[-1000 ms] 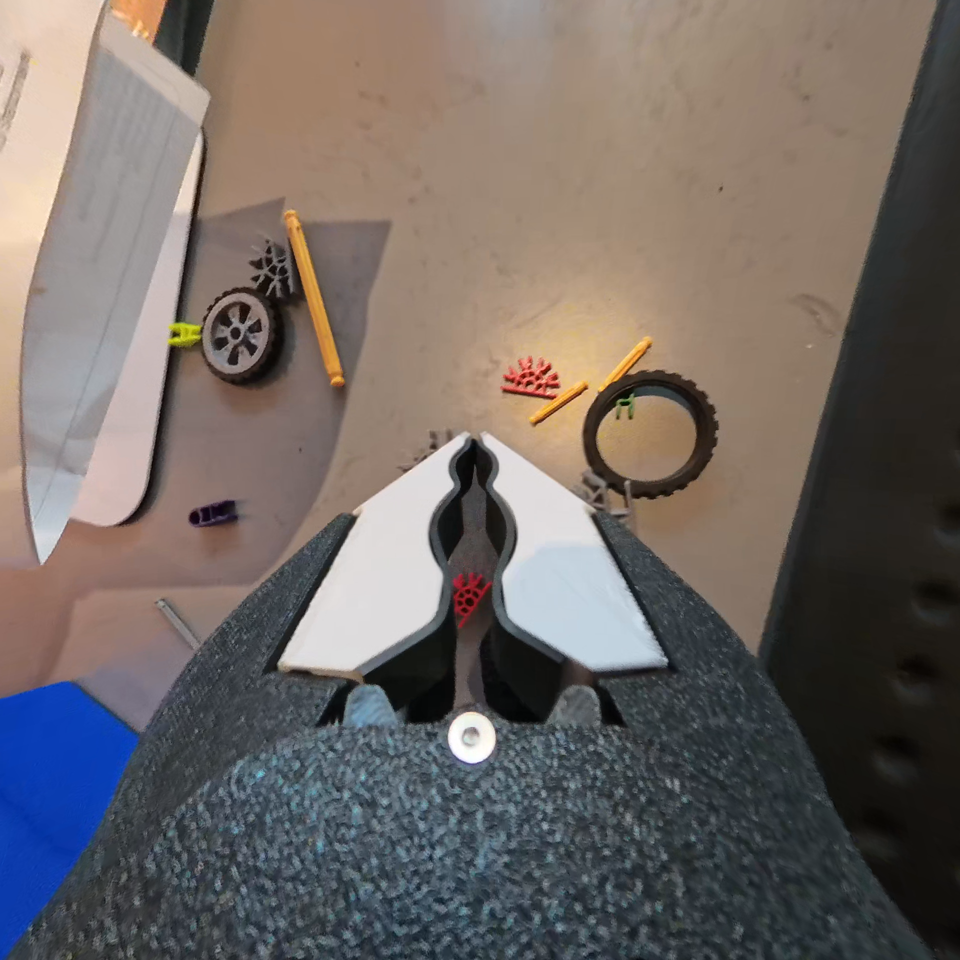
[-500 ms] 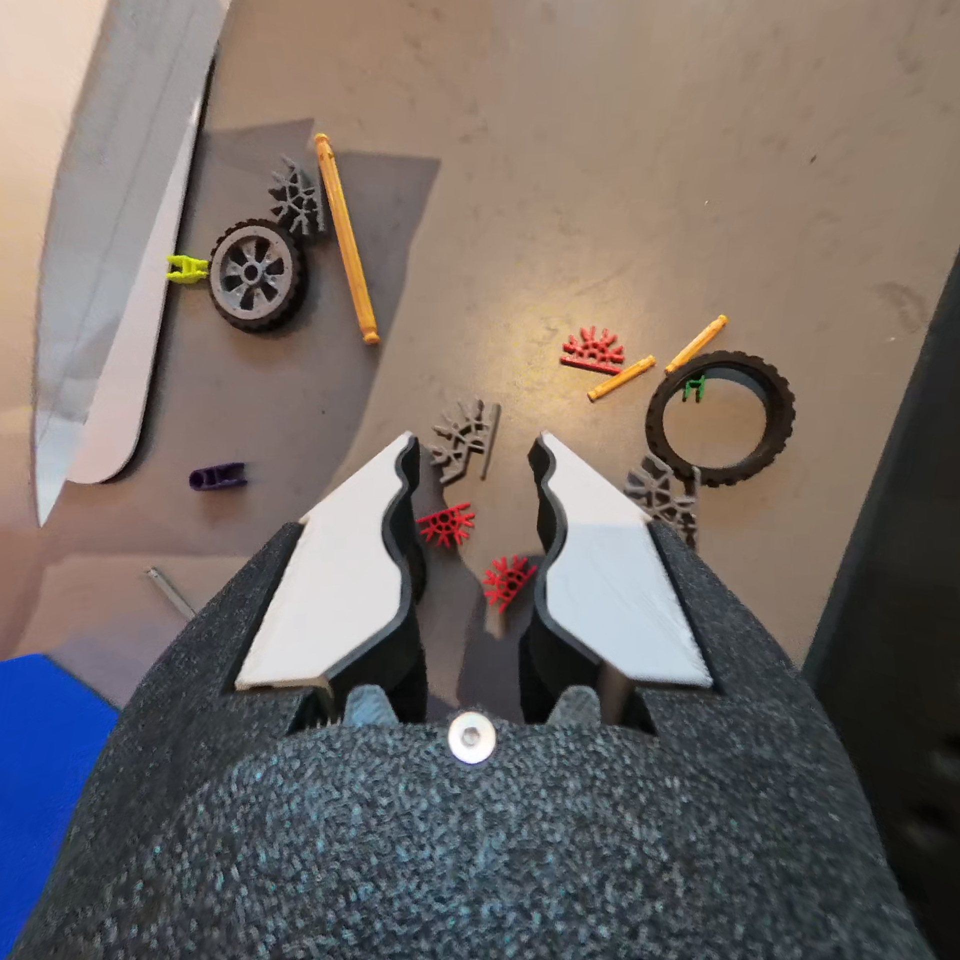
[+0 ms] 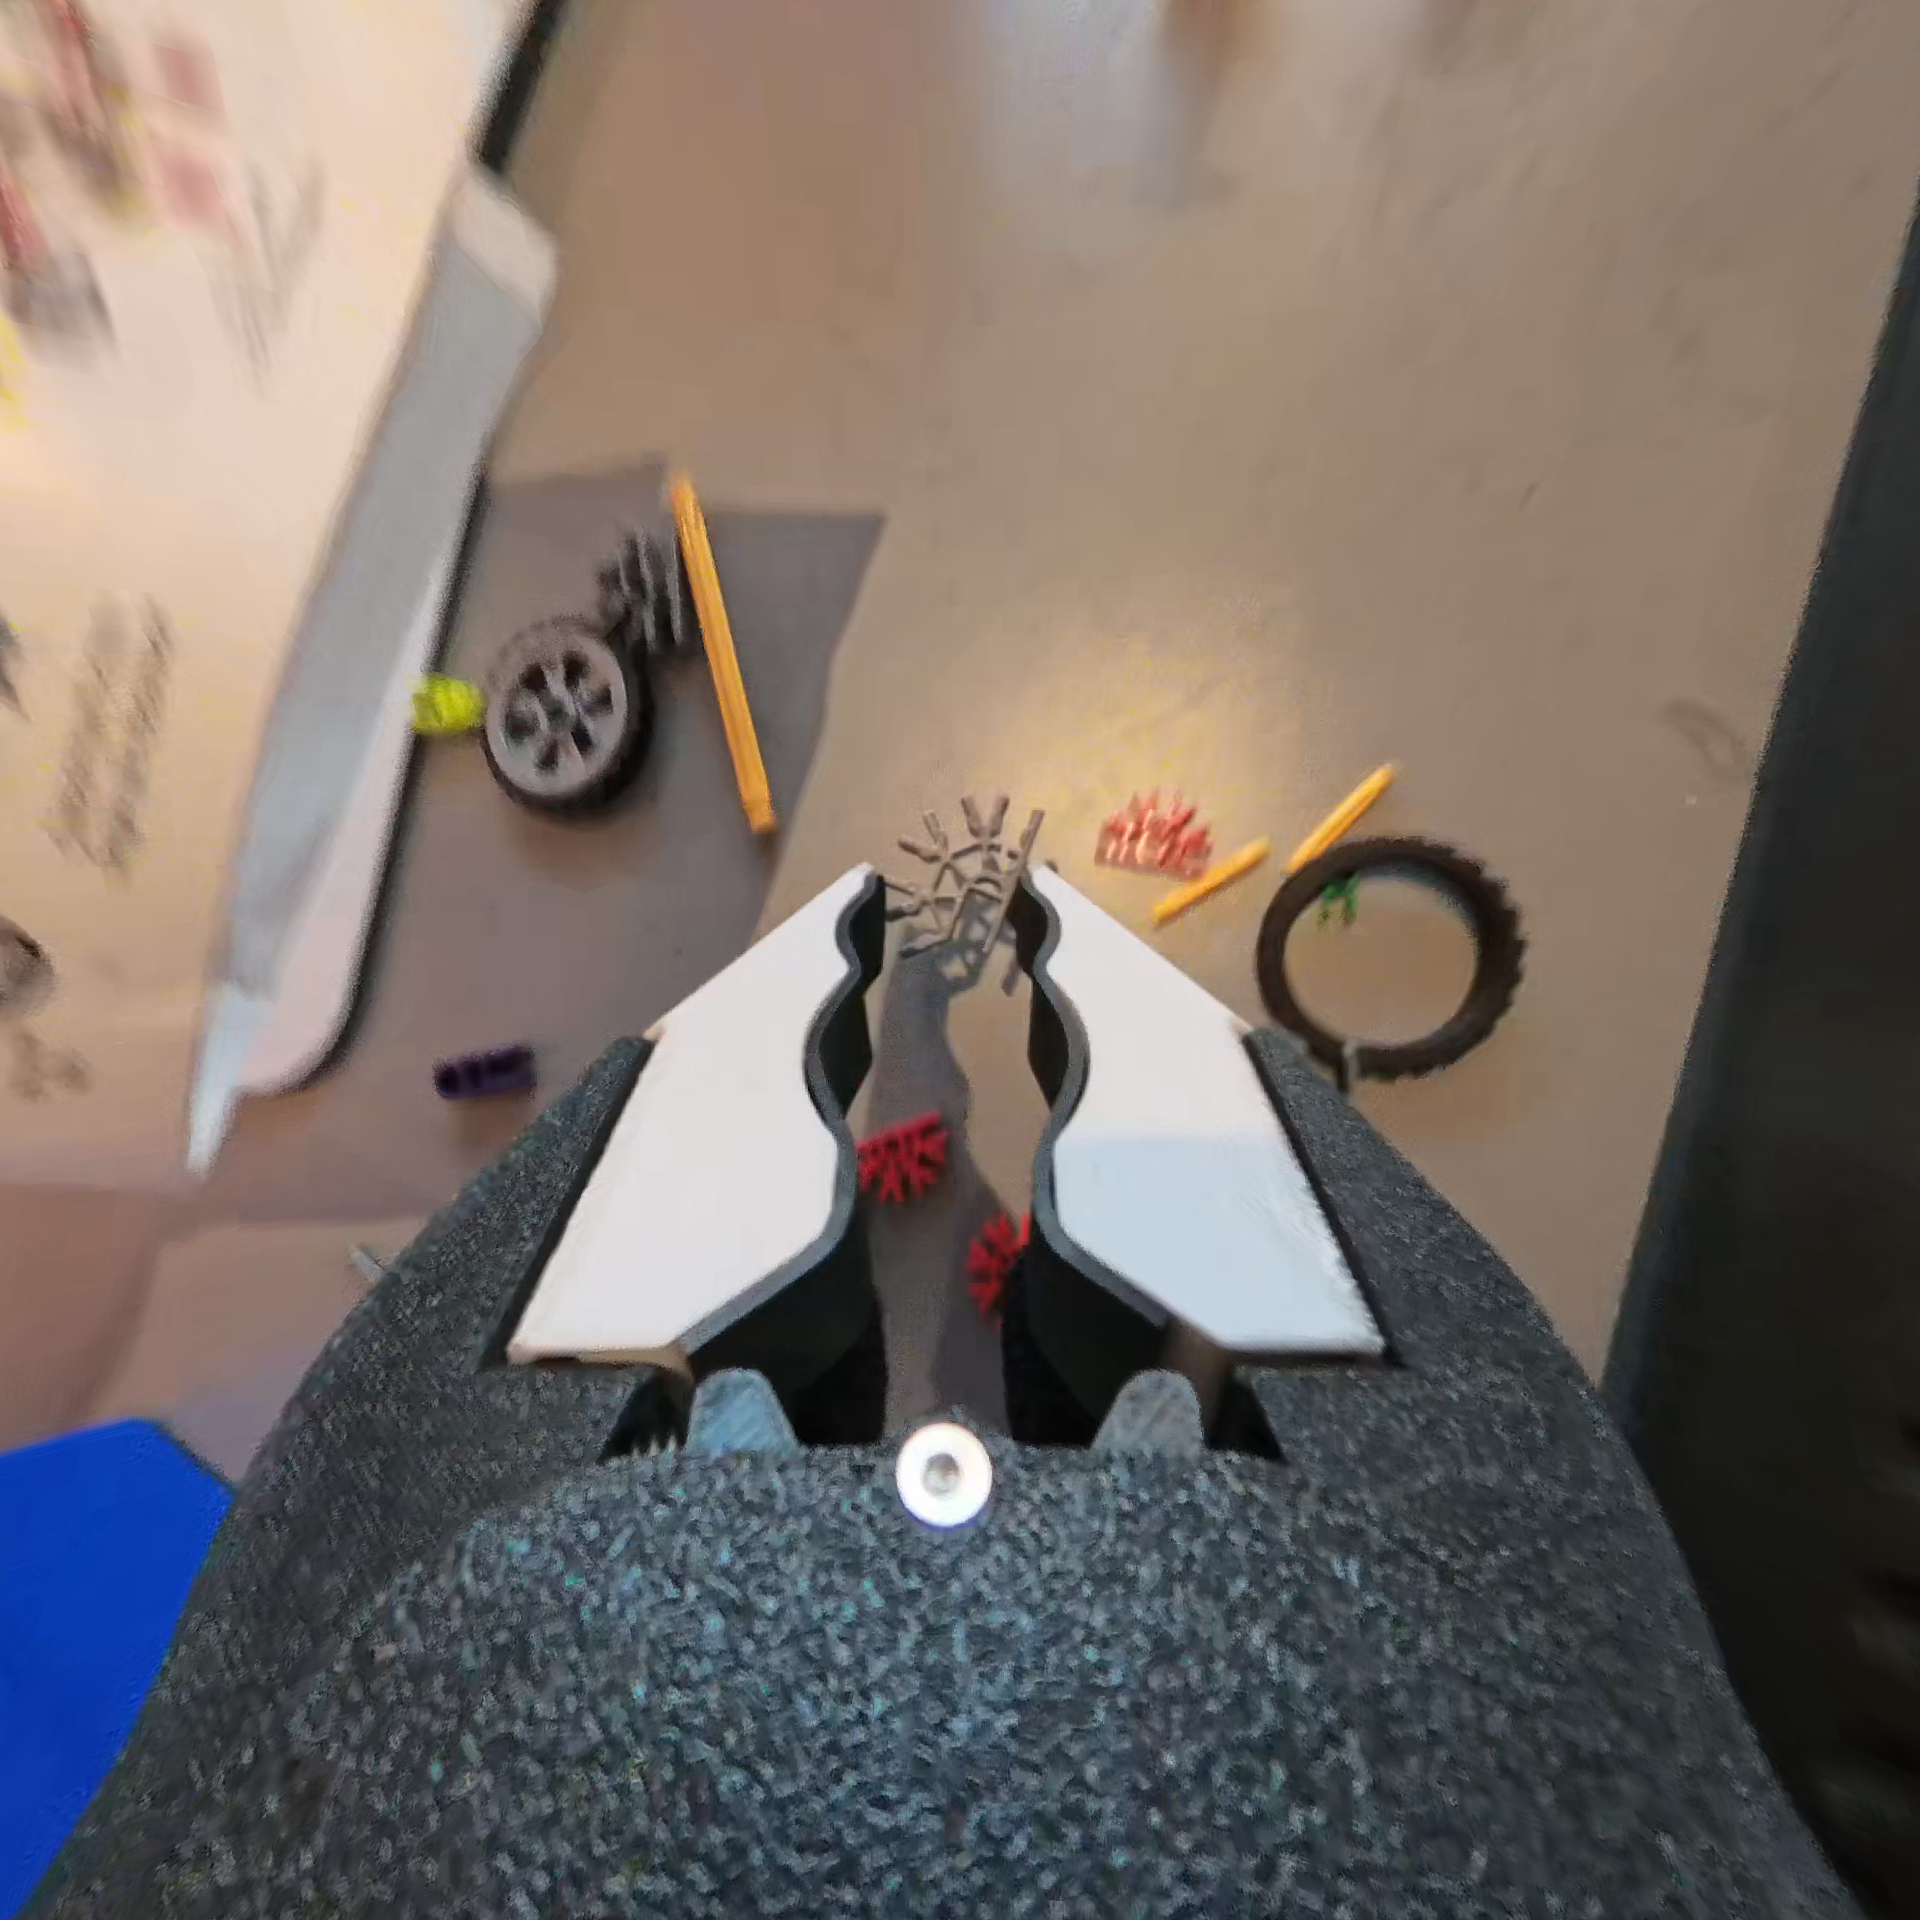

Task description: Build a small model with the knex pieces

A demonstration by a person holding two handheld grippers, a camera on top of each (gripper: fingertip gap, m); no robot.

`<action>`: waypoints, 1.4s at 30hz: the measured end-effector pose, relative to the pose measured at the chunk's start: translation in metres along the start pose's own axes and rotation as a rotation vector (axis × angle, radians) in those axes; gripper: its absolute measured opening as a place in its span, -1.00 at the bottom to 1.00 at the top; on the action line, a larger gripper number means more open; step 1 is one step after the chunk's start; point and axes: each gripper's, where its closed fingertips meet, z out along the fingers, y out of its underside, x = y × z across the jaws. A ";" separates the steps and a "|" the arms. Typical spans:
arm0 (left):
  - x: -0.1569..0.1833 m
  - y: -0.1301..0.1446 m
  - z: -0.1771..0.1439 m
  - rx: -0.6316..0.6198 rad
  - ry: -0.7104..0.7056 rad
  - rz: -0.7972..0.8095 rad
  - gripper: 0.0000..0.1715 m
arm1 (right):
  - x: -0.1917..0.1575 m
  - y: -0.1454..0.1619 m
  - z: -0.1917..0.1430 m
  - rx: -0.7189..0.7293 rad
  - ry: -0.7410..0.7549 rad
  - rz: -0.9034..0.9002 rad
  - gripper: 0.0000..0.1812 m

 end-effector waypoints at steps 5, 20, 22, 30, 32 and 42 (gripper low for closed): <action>0.040 -0.091 -0.001 0.172 -0.075 0.282 -0.72 | 0.018 -0.011 -0.008 0.080 0.042 0.171 -0.74; 0.119 -0.221 0.030 0.488 -0.173 0.584 -0.72 | 0.036 -0.019 -0.007 0.230 0.043 0.500 -0.67; 0.119 -0.224 0.029 0.504 -0.189 0.602 -0.72 | 0.037 -0.019 -0.010 0.249 0.034 0.513 -0.69; 0.125 -0.226 0.027 0.559 -0.175 0.610 -0.72 | 0.032 -0.030 -0.020 0.349 -0.055 0.573 -0.83; 0.126 -0.227 0.027 0.571 -0.184 0.611 -0.72 | 0.032 -0.030 -0.020 0.345 -0.050 0.576 -0.85; 0.122 -0.225 0.032 0.570 -0.172 0.586 -0.66 | 0.039 -0.025 -0.017 0.298 0.019 0.528 -0.94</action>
